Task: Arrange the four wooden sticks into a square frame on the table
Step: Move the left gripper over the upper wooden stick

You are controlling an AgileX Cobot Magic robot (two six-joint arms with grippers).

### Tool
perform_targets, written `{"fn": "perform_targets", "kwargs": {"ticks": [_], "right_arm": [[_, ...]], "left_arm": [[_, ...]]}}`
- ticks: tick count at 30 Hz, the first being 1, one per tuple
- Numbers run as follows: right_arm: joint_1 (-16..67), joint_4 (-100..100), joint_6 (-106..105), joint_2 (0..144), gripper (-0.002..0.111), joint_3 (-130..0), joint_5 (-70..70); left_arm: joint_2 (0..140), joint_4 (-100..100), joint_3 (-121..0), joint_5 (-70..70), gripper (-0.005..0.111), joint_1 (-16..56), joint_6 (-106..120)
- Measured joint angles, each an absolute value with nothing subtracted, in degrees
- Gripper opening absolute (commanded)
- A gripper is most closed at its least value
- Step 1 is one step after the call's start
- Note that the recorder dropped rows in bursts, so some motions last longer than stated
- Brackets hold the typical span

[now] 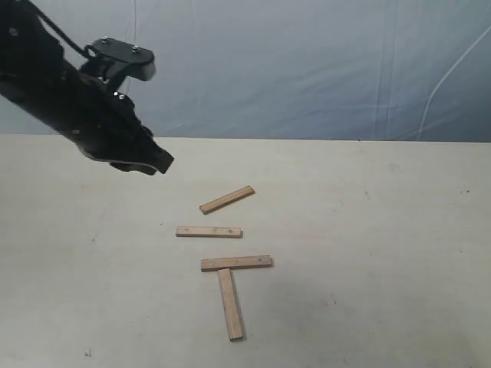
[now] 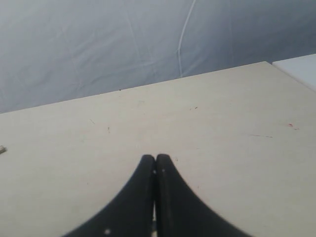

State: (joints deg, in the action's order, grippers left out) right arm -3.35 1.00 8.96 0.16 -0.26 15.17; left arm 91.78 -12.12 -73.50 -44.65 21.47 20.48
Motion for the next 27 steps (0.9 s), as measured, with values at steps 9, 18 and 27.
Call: {"fn": "perform_targets", "kwargs": {"ticks": [9, 18, 27], "right_arm": [[-3.35, 1.00, 8.96, 0.16, -0.001, -0.26, 15.17], [-3.35, 1.00, 8.96, 0.16, -0.001, -0.26, 15.07], [-3.35, 1.00, 8.96, 0.16, -0.001, -0.26, 15.07]], "left_arm": [[115.67, -14.13, -95.17, -52.00, 0.061, 21.47, 32.28], [130.91, -15.13, -110.06, -49.91, 0.061, 21.47, 37.27], [139.25, -18.66, -117.96, -48.99, 0.061, 21.47, 40.89]]}}
